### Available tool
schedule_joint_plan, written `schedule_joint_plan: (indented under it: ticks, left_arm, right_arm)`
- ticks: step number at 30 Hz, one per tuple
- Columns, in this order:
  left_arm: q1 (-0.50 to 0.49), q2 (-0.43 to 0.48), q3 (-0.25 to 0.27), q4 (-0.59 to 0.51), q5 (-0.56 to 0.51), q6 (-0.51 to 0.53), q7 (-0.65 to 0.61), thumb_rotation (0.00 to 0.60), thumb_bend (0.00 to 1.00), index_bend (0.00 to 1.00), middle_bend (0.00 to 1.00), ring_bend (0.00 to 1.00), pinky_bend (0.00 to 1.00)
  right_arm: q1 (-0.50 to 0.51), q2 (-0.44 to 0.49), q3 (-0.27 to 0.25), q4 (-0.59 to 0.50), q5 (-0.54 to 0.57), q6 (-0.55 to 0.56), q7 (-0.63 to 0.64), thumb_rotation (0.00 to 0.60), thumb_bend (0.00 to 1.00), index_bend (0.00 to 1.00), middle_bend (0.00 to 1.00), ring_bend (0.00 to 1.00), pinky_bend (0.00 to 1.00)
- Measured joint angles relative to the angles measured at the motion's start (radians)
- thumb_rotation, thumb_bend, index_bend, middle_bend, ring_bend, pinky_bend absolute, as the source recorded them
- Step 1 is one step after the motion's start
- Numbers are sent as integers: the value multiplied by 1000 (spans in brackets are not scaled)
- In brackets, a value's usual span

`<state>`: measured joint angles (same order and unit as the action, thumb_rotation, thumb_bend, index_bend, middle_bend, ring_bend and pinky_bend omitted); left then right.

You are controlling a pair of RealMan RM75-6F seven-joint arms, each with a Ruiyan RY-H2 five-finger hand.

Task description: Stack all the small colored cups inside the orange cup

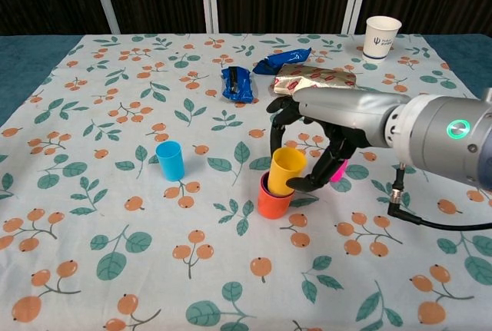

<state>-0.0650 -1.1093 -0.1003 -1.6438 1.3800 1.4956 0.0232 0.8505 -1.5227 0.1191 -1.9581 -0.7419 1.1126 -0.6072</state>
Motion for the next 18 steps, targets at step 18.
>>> schedule_joint_plan:
  ticks: [18]
  left_arm:
    - [-1, -2, 3, -4, 8, 2, 11, 600, 73, 58, 0, 0, 0]
  right_arm:
    - [-131, 170, -38, -68, -214, 85, 175, 600, 383, 21, 5, 6, 100]
